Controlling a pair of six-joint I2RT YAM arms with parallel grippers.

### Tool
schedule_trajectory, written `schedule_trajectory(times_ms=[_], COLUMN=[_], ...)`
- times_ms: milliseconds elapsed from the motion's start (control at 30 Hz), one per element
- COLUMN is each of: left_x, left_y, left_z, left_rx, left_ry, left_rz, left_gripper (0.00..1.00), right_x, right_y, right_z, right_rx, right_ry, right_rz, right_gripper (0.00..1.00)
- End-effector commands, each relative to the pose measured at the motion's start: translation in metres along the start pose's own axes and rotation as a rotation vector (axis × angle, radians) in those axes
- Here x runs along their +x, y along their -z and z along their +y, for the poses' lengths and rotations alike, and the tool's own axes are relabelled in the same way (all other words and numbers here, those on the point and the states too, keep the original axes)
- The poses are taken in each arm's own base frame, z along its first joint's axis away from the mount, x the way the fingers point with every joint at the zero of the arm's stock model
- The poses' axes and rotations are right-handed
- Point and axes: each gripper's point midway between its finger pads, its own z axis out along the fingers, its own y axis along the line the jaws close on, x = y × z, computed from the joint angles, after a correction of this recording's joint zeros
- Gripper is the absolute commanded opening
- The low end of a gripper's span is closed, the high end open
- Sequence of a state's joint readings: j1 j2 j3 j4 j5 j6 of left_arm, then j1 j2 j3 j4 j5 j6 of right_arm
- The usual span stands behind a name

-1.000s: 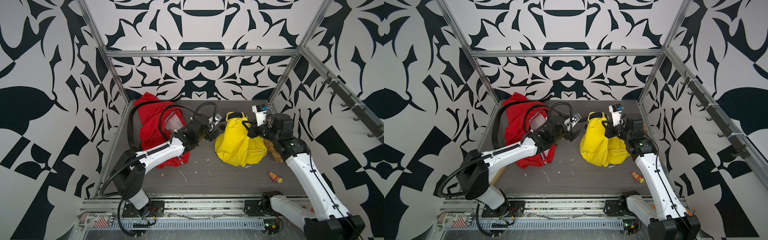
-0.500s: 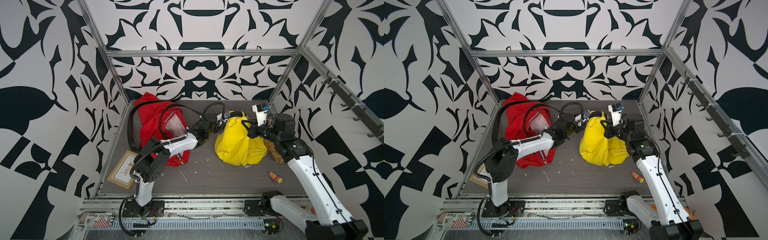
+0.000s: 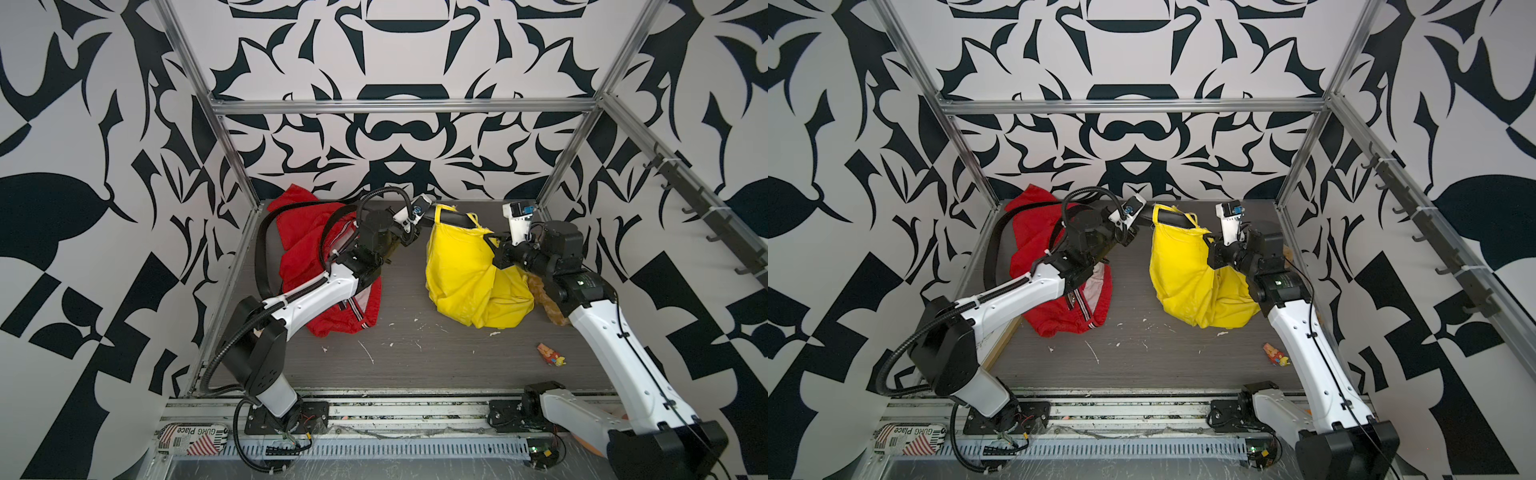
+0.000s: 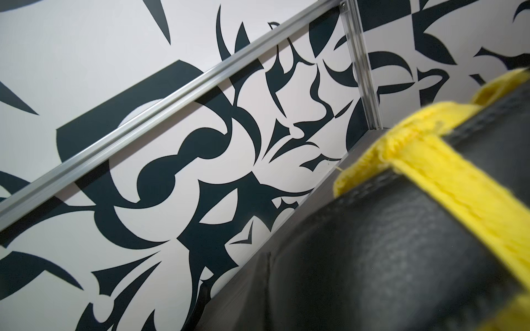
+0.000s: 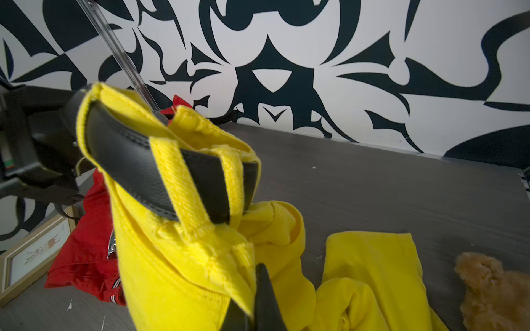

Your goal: Remove the belt from the trousers

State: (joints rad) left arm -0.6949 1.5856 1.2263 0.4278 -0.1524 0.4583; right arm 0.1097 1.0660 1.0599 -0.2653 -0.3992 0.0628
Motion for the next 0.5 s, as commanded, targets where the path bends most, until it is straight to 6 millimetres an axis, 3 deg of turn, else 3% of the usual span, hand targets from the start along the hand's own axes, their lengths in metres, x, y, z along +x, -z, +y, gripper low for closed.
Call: schedule_trajectory(times_ms=[0, 100, 167, 267, 400, 467], left_x=[0.029, 0.051, 0.062, 0.062, 0.065, 0.057], left_y=[0.031, 0.051, 0.064, 0.077, 0.085, 0.086], left_z=[0.103, 0.129, 0.145, 0.145, 0.148, 0.144], left_rx=[-0.272, -0.327, -0.369, -0.354, -0.373, -0.346], left_ry=[0.113, 0.185, 0.219, 0.233, 0.239, 0.237], left_rz=[0.07, 0.102, 0.117, 0.1, 0.099, 0.058], left_gripper=[0.0, 0.0, 0.0, 0.0, 0.0, 0.0], right_x=[-0.031, -0.03, -0.029, -0.023, 0.006, 0.013], right_y=[0.036, 0.048, 0.049, 0.038, 0.031, 0.025], right_z=[-0.088, -0.113, -0.116, -0.099, -0.089, -0.067], right_rx=[0.364, 0.438, 0.438, 0.333, 0.288, 0.165], right_ry=[-0.079, -0.113, -0.122, -0.136, -0.178, -0.213], right_rz=[-0.131, -0.157, -0.16, -0.13, -0.062, -0.074], right_gripper=[0.0, 0.0, 0.0, 0.0, 0.0, 0.0])
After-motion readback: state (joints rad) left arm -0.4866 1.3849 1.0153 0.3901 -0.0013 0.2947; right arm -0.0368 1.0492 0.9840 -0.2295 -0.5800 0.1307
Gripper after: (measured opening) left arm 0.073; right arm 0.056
